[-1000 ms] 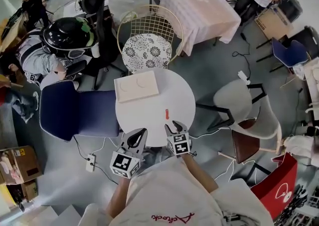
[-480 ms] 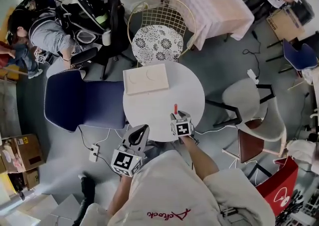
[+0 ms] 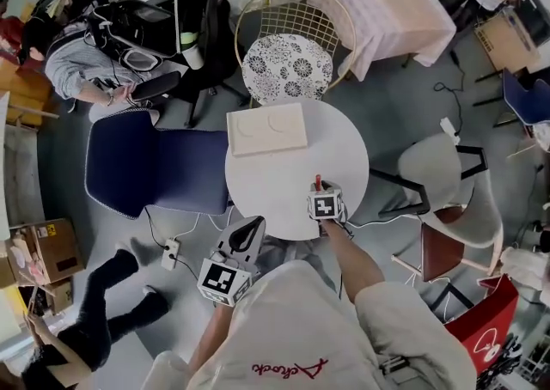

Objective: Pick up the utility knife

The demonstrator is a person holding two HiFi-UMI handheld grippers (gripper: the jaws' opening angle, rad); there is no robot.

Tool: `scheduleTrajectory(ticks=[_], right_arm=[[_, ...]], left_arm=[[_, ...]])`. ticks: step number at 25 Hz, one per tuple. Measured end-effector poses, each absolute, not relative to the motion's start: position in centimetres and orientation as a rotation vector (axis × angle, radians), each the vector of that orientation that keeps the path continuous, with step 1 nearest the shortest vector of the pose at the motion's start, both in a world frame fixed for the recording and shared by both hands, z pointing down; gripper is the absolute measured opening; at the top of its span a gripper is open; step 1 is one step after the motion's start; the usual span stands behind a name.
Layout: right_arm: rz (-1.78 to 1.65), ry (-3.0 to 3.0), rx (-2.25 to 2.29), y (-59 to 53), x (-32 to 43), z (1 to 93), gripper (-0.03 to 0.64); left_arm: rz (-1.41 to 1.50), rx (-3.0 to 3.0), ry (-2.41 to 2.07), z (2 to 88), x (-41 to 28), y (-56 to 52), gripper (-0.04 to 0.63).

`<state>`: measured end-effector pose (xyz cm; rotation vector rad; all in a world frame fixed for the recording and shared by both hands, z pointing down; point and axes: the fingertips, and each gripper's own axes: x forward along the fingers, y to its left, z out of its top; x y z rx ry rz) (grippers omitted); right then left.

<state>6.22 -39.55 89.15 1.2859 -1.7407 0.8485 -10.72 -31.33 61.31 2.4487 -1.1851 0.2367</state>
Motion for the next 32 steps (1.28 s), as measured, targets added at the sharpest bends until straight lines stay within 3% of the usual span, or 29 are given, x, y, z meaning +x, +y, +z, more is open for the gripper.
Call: scheduleTrajectory(ticks=[10, 13, 32], right_arm=[[0.796, -1.697, 1.29, -40.1, 5.7, 89.3, 0.103], [0.794, -1.696, 1.263, -40.1, 5.5, 89.3, 0.071], [0.705, -1.946, 1.267, -39.2, 3.1, 83.9, 0.064]], left_arm=[[0.249, 2.444, -1.191, 61.7, -11.6, -31.8, 0.012], [0.252, 2.441, -1.196, 61.6, -11.6, -31.6, 0.012], [0.226, 2.512, -1.182, 60.0, -10.1, -30.9, 0.012]])
